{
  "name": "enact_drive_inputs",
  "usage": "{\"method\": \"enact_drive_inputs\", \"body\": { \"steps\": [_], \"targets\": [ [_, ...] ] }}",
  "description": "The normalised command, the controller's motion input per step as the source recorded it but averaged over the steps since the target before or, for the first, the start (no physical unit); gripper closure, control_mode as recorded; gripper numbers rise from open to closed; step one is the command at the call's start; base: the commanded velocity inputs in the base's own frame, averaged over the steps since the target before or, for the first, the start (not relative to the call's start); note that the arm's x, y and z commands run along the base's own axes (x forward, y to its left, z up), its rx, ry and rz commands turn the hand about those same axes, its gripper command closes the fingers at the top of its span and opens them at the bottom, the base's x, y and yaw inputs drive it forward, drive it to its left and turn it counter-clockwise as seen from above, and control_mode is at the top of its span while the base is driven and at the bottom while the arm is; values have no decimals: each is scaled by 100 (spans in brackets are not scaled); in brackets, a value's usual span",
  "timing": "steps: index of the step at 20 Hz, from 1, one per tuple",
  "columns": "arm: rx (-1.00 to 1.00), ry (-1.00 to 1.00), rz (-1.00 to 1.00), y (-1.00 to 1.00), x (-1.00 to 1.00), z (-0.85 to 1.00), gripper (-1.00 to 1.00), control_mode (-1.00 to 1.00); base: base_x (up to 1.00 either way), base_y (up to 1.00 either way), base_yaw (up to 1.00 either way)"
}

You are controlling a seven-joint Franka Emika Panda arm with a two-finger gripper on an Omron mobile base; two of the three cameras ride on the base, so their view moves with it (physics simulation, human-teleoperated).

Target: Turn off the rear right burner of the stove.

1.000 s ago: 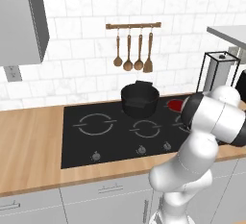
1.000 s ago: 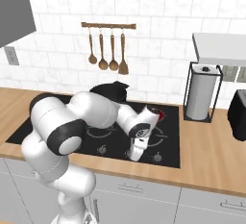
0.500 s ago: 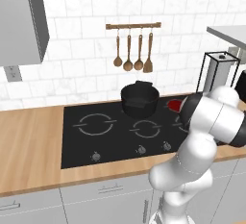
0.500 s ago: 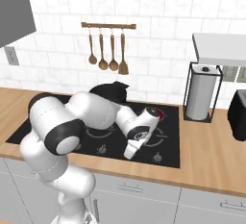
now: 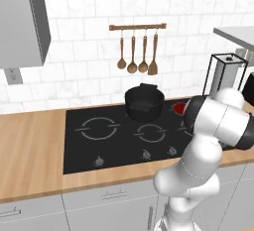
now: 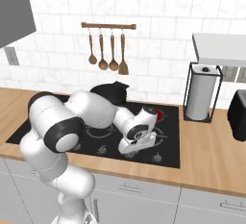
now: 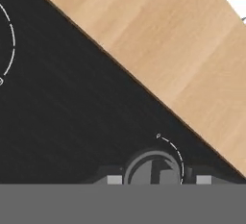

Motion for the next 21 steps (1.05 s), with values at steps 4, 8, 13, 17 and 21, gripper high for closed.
{"method": "enact_drive_inputs", "body": {
  "steps": [4,8,13,17,21],
  "targets": [
    [-5,26,-88,46,0,-50,100,-100,0,0,0],
    [-4,23,-92,39,0,-51,100,-100,0,0,0],
    [-3,19,-94,21,-1,-54,100,-100,0,0,0],
    [2,2,-2,-21,3,-8,100,-100,0,0,0],
    [0,0,0,0,0,0,100,-100,0,0,0]
  ]
}}
